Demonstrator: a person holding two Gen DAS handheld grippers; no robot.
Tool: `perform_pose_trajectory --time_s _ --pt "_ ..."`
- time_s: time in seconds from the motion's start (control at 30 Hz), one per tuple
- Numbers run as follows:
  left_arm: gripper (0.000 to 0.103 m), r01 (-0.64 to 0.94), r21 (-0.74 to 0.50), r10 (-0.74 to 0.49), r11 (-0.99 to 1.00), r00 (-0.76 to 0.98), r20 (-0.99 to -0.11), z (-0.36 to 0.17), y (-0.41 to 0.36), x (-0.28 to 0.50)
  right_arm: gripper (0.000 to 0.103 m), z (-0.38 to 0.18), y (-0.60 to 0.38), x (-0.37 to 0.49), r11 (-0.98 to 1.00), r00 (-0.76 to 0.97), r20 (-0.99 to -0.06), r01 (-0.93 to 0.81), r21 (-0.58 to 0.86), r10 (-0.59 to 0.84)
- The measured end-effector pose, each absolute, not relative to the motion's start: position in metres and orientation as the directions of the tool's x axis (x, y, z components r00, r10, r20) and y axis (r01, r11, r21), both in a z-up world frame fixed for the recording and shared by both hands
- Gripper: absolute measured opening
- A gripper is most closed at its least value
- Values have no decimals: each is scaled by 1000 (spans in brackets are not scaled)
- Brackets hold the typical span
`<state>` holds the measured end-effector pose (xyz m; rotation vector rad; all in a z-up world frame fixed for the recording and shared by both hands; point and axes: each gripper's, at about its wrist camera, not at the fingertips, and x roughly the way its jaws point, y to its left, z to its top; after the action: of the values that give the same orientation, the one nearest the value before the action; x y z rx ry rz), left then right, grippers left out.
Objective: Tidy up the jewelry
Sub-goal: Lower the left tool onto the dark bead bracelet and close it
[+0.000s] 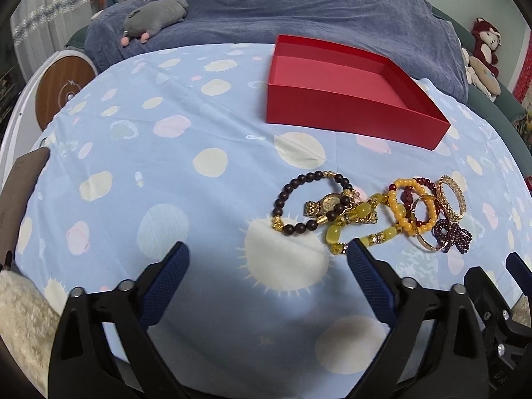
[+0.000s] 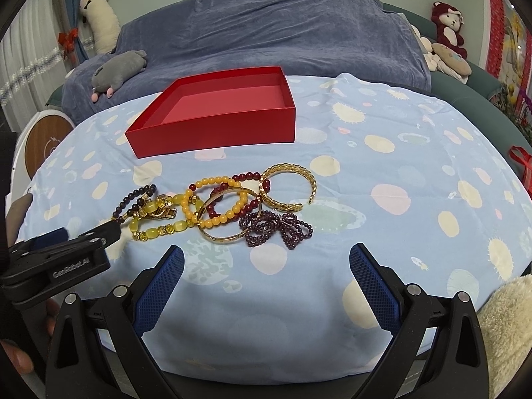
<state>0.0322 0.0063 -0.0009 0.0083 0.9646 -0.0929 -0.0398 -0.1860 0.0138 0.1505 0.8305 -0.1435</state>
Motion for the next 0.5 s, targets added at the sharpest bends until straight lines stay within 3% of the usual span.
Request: perform_pose_trajectory --time_s 0.07,0.27,0.33,0.5 --pt "75 105 -41 -92 994 544 -834 -6 3 40 96 14 -188 -40 978 666 -743 190 89 -61" --pt "73 97 -59 -103 994 544 -833 -9 9 50 96 11 -194 -38 970 657 -753 205 128 -39" --pt "63 106 -72 -117 992 523 -844 -13 9 54 96 11 -195 -37 969 657 -753 207 138 -33" --pt "58 132 -65 -125 989 524 -843 -13 3 61 96 10 -194 -35 971 653 -757 194 137 -24"
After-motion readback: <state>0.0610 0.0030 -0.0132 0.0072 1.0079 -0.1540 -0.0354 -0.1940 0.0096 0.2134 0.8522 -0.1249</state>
